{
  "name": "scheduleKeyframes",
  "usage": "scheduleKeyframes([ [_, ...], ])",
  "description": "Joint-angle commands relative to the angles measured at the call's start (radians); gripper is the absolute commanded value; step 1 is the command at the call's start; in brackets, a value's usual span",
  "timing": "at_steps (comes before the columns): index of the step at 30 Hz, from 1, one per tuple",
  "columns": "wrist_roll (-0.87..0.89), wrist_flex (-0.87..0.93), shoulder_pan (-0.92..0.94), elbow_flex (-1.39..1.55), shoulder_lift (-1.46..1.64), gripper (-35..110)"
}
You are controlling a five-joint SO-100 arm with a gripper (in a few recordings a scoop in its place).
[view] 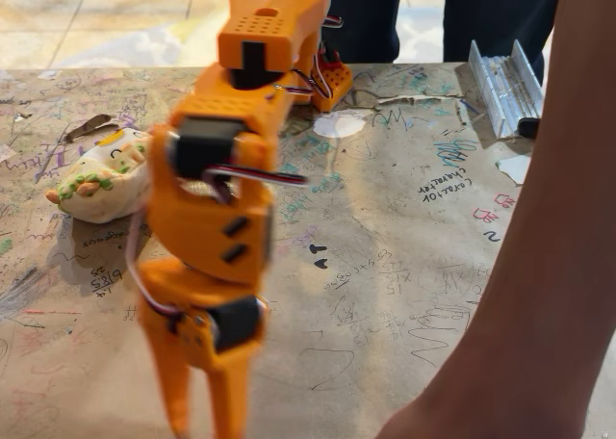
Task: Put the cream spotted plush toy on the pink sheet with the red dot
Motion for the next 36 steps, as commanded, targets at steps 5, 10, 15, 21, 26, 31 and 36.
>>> scheduleKeyframes([
  [5, 0.063, 0.084, -0.179, 1.566, 1.333, 8],
  [10, 0.114, 0.607, -0.153, 1.953, 1.956, 6],
  [15, -0.005, 0.617, -0.164, 2.293, 2.441, 7],
  [21, -0.307, 0.502, -0.123, 2.648, 2.766, 6],
  [26, -0.350, 0.250, -0.025, 2.942, 3.097, 7],
  [31, -0.488, 0.124, -0.104, 3.152, 3.146, 7],
  [36, -0.479, 0.127, -0.064, 3.152, 3.145, 7],
])
